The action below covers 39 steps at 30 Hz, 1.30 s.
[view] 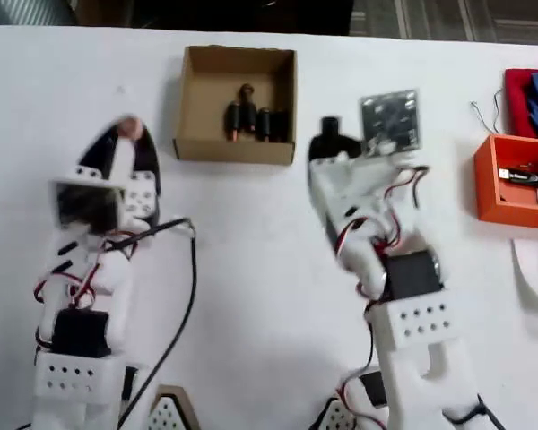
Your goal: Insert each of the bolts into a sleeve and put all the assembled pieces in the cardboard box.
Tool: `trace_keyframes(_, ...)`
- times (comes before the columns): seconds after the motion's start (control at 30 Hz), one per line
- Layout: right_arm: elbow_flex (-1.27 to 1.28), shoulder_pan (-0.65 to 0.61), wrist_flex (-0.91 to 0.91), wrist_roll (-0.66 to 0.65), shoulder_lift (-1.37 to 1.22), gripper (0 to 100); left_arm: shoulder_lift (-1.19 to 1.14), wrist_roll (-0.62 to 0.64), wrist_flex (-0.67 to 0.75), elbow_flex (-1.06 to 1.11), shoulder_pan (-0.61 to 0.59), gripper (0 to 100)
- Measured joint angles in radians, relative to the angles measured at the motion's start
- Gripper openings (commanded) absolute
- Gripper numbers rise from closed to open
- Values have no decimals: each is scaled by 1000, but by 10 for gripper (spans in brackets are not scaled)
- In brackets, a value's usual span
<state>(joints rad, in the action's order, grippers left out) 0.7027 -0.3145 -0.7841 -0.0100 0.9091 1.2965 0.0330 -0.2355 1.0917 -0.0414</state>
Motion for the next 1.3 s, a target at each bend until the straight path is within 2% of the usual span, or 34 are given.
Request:
trace_keyframes(0.07,54,-35,-9,0,114,20,-9,124,69,-11,2,27)
trace_keyframes(0.13,143,-54,26,0,252,20,-49,212,63,-51,15,27)
trace_keyframes(0.27,407,-63,215,0,523,20,-166,284,-57,-201,91,27)
trace_keyframes(0.37,623,-61,385,0,672,21,-262,308,-130,-354,192,27)
trace_keyframes(0.57,819,-63,479,0,839,21,-434,308,-153,-603,404,27)
trace_keyframes(0.8,861,-63,479,0,865,21,-526,310,-167,-638,480,27)
trace_keyframes(0.97,899,-61,479,0,865,21,-546,308,-276,-638,554,27)
trace_keyframes(1.13,902,-61,479,0,868,21,-546,227,-336,-638,595,27)
trace_keyframes(1.3,902,-61,479,0,868,21,-552,213,-336,-638,605,27)
